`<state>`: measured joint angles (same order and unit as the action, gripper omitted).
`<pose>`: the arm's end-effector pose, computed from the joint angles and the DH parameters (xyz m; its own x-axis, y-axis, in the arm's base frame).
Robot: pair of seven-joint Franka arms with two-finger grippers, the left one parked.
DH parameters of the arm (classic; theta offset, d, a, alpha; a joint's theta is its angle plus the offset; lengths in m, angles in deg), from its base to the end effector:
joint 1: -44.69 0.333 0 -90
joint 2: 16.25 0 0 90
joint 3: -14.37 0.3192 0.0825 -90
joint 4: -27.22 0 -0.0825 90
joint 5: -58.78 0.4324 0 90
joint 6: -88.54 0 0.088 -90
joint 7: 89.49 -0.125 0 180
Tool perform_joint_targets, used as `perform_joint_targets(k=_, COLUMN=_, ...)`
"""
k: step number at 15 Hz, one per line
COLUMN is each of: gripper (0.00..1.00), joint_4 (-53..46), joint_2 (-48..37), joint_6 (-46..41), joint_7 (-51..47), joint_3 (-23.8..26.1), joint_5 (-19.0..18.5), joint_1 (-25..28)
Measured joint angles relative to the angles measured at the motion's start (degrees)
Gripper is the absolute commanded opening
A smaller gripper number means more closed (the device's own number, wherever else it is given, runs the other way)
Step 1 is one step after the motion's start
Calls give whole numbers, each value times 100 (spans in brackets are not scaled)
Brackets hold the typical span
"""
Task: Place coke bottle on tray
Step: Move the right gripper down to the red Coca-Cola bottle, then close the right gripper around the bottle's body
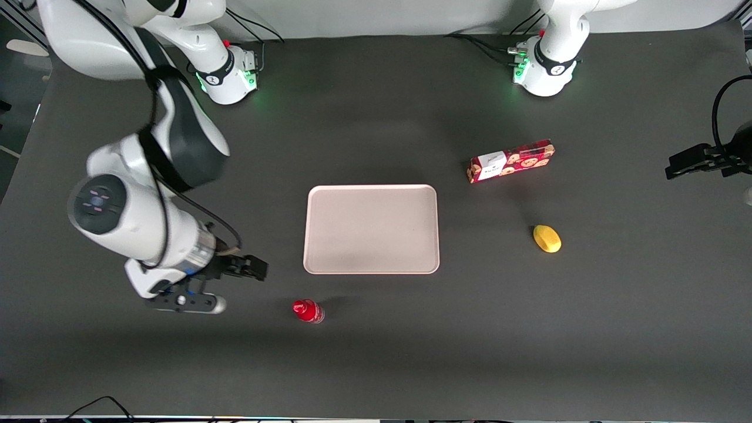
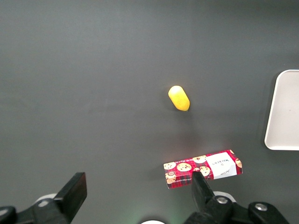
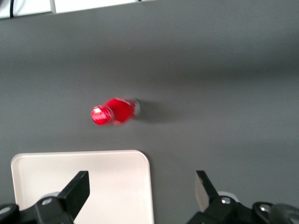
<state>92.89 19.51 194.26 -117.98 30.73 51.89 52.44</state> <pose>0.7462 0.2581 0.4337 0.9918 -0.1112 0.0623 -0.1056 -0.9906 -0.0873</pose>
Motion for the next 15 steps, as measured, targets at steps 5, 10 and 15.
perform_joint_targets(k=5, gripper=100, joint_4=-90, joint_2=532, joint_6=775, joint_7=-921, joint_3=64, joint_5=-291, joint_1=275)
perform_joint_targets(k=10, gripper=95, joint_4=-129, joint_2=1063, joint_6=1384, joint_7=-1196, joint_3=64, joint_5=-642, joint_1=358)
perform_joint_targets(k=15, gripper=89, joint_4=-149, joint_2=1324, joint_6=1568, joint_7=-1361, joint_3=63, joint_5=-932, joint_1=359)
